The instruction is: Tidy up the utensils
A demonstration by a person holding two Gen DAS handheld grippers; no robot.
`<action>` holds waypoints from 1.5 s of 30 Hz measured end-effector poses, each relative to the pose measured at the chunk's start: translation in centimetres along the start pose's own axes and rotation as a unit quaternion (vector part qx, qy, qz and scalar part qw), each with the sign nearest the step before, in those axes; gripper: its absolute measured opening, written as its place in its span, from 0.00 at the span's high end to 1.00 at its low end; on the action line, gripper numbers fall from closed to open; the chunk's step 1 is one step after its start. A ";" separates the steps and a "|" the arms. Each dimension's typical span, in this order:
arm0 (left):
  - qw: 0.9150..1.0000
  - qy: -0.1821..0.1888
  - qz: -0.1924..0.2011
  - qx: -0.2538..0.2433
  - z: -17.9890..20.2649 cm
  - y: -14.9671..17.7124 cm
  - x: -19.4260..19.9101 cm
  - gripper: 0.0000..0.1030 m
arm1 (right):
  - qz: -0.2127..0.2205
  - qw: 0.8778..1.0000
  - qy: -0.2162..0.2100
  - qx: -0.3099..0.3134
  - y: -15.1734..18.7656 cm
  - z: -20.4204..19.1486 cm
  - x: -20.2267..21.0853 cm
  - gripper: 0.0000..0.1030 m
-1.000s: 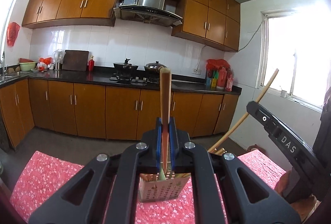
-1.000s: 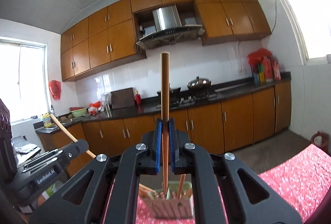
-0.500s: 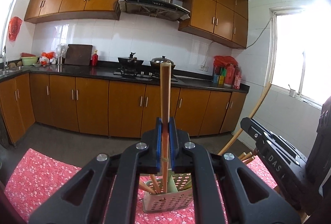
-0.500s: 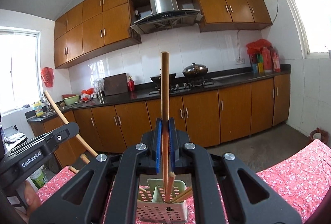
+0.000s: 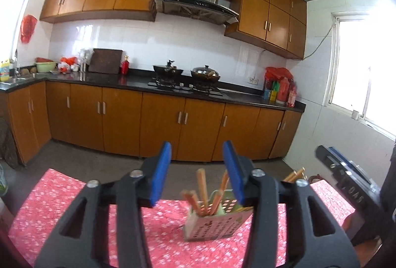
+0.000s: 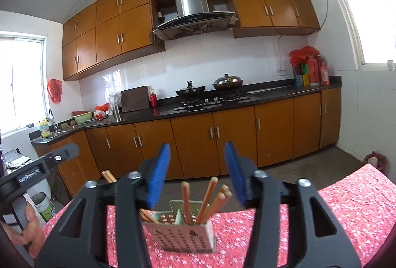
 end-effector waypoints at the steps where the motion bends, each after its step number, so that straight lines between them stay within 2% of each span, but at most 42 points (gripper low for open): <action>1: 1.000 -0.008 0.002 -0.004 -0.4 0.3 1.2 0.46 | 0.000 1.000 0.002 0.000 -0.1 0.3 0.4 0.39; 2: 1.000 -0.011 0.003 -0.006 -0.7 0.7 2.0 0.42 | 0.000 1.000 0.003 0.001 0.0 0.3 1.2 0.34; 4: 1.000 -0.015 0.003 -0.011 -1.3 1.8 4.2 0.27 | -0.005 1.000 0.007 0.000 0.4 0.5 2.9 0.24; 5: 1.000 -0.018 0.002 -0.014 -1.5 2.3 5.0 0.24 | -0.008 1.000 0.009 0.000 0.9 0.5 3.9 0.17; 6: 1.000 -0.021 0.001 -0.019 -1.7 3.0 6.0 0.16 | -0.010 1.000 0.012 0.000 1.2 0.5 4.3 0.10; 9: 0.999 -0.032 0.000 -0.029 -2.2 5.3 8.6 0.04 | -0.013 0.999 0.029 0.006 2.9 0.3 6.9 0.02; 16: 0.996 -0.081 -0.027 -0.035 -3.3 11.0 12.5 0.04 | -0.044 0.996 0.074 0.029 7.3 -0.8 10.4 0.02; 21: 0.993 -0.104 -0.033 -0.038 -3.6 14.1 14.5 0.04 | -0.066 0.995 0.075 0.028 10.0 -1.5 11.5 0.02; 25: 0.992 -0.106 -0.025 -0.062 -2.7 16.0 15.8 0.04 | -0.078 0.992 0.075 0.057 12.0 -2.5 12.0 0.02; 31: 0.989 -0.109 -0.030 -0.097 -1.5 17.8 16.1 0.04 | -0.092 0.991 0.066 0.073 14.3 -3.1 12.7 0.02; 45: 0.991 -0.098 -0.049 -0.083 -1.5 19.1 16.0 0.04 | -0.119 0.988 0.077 0.055 16.9 -2.6 13.3 0.02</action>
Point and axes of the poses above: each gripper's, at about its wrist camera, not at the fingertips, and x roughly against the way its jaws point, z to its right, y to its underside, the point moved 3 cm from there along -x, roughly the way its jaws point, and after that the axes turned 2 degrees about -y, right-handed, at the moved point
